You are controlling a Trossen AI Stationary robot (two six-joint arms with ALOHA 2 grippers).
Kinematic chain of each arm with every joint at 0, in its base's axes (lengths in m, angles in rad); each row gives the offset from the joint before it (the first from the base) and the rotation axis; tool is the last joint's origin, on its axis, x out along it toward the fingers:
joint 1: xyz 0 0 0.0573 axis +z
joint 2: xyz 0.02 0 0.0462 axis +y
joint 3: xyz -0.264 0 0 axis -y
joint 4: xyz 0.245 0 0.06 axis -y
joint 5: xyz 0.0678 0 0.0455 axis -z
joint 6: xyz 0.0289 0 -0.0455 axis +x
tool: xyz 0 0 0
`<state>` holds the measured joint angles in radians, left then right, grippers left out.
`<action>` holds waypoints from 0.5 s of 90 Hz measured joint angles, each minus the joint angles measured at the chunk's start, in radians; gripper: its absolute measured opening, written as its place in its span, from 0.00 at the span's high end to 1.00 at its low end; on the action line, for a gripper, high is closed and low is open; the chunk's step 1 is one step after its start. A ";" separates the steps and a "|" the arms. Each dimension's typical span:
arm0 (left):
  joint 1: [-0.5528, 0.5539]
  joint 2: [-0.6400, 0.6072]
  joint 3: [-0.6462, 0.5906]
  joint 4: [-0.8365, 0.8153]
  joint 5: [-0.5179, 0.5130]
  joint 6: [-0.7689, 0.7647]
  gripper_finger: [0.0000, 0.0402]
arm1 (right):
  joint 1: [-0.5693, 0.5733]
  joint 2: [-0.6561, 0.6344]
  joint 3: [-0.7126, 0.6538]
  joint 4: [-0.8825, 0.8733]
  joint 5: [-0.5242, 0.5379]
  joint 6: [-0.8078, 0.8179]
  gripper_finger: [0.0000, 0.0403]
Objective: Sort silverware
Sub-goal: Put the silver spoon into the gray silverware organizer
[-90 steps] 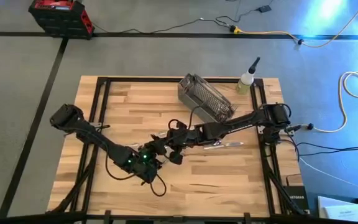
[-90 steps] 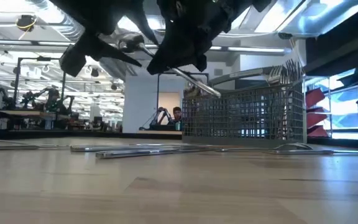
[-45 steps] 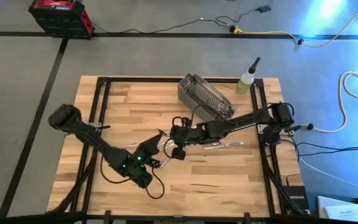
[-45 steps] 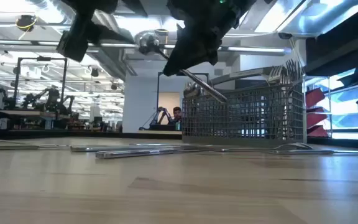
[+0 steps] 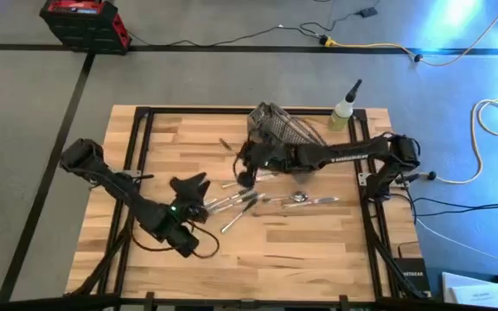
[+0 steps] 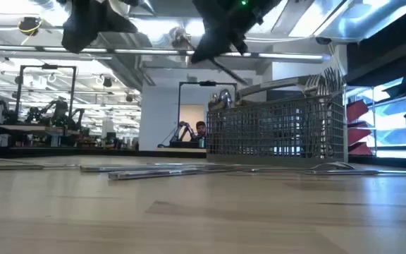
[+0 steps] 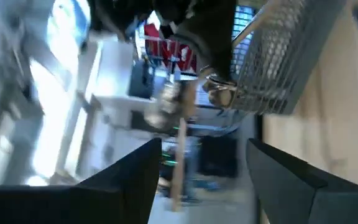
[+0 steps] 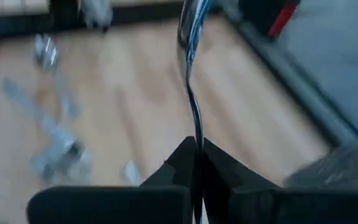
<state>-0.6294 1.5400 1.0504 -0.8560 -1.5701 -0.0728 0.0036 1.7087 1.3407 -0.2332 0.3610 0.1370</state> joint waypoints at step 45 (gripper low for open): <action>-0.110 -0.015 -0.310 -0.438 0.002 -1.707 0.46 | -0.186 -0.072 -0.452 1.060 -0.065 -0.233 1.00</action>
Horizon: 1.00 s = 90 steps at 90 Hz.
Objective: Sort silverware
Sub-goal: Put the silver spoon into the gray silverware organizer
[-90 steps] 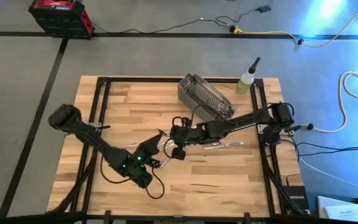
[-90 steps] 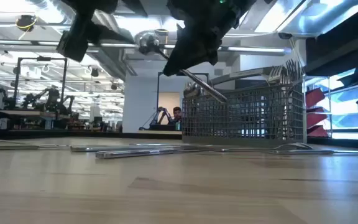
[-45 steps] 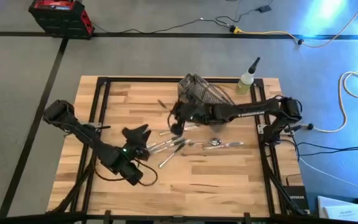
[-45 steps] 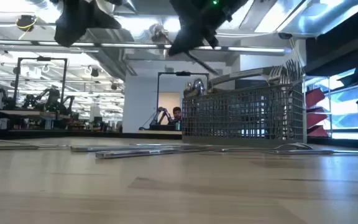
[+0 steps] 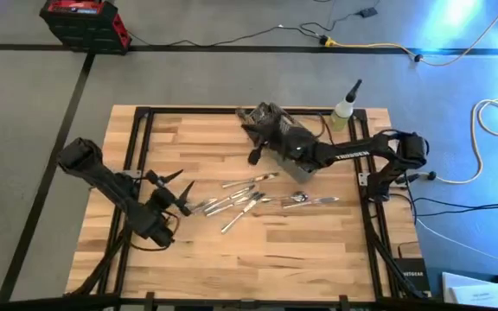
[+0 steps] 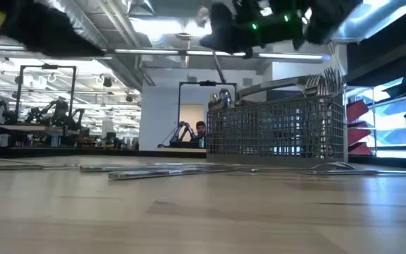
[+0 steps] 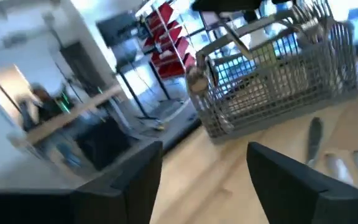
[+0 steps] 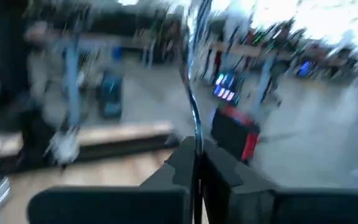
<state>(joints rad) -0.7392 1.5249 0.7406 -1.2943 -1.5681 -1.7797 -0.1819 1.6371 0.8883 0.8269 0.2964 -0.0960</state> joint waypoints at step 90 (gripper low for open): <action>-0.046 0.002 -0.164 0.376 -0.004 -0.071 0.46 | -0.231 0.193 0.061 0.325 0.165 -0.108 1.00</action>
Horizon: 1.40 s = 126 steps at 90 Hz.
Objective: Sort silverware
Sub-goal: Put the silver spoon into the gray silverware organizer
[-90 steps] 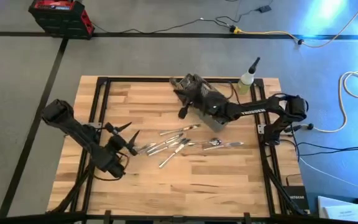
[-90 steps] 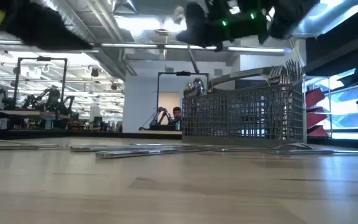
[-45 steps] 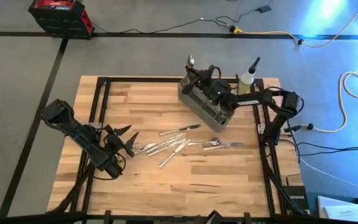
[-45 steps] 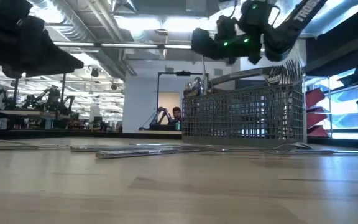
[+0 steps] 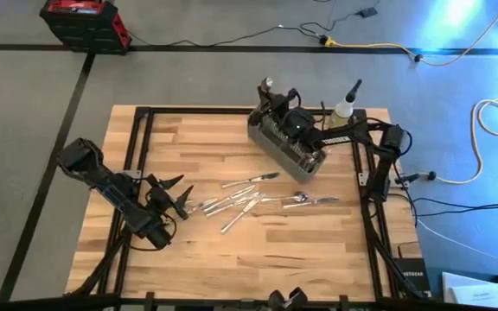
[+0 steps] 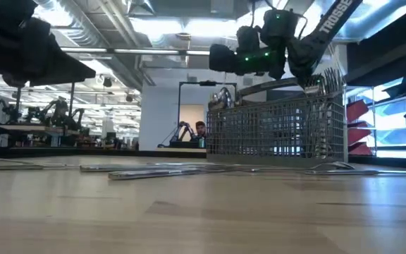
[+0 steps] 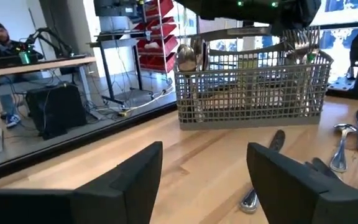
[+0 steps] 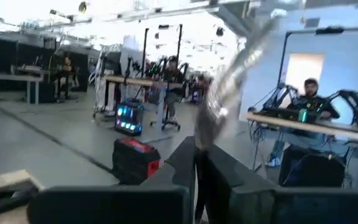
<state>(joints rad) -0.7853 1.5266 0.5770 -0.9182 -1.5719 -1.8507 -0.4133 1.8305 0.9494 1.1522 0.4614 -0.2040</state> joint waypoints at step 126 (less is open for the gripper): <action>-0.005 0.000 0.063 0.035 0.127 0.398 0.46 | 0.264 -0.213 0.007 -0.346 0.541 -0.295 0.30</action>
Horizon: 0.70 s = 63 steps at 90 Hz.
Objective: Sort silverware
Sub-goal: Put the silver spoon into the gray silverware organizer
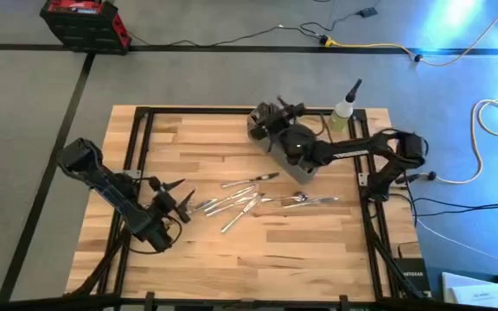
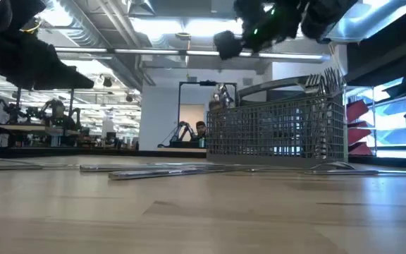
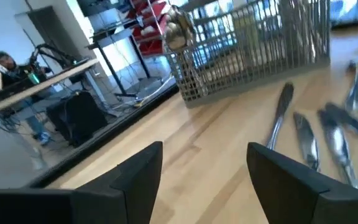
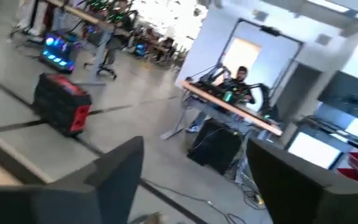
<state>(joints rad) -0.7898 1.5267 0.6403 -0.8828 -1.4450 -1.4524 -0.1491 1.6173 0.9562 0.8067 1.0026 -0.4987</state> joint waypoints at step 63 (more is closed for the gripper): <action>0.301 -0.149 0.234 -0.304 1.081 0.639 0.46 | 0.255 -0.139 0.000 -0.840 -0.329 0.594 0.25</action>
<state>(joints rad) -0.4893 1.3777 0.8742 -1.1865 -0.3641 -0.8136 0.1062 1.4780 0.9565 -0.0336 0.6733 0.0951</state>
